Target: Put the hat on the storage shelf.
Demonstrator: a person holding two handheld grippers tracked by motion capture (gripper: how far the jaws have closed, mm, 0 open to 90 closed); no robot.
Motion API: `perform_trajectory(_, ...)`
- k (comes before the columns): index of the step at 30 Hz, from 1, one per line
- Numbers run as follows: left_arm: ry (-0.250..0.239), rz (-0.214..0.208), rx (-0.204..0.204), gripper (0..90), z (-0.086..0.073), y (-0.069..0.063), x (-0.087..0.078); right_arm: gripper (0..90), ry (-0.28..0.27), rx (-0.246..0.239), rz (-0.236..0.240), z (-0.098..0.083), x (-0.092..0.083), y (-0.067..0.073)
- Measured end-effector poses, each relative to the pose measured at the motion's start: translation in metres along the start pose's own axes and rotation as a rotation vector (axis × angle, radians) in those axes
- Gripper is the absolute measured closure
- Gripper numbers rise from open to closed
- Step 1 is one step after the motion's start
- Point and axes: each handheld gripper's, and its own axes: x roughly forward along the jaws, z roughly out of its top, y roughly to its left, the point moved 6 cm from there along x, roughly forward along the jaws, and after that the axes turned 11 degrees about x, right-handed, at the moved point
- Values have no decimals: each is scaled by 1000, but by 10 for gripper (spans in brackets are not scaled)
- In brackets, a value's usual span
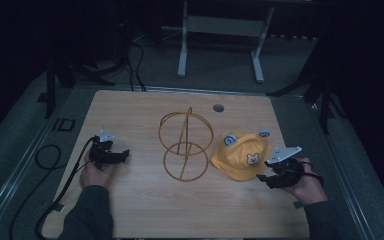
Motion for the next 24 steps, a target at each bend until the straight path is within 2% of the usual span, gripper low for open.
perform_trajectory(12, 0, 0, 0, 153, 0, 0, 0, 453, 19, -41, 9, 20, -8, -6)
perform_trajectory(24, 0, 0, 0, 153, 0, 0, 0, 440, 16, -72, 12, 40, -16, -12)
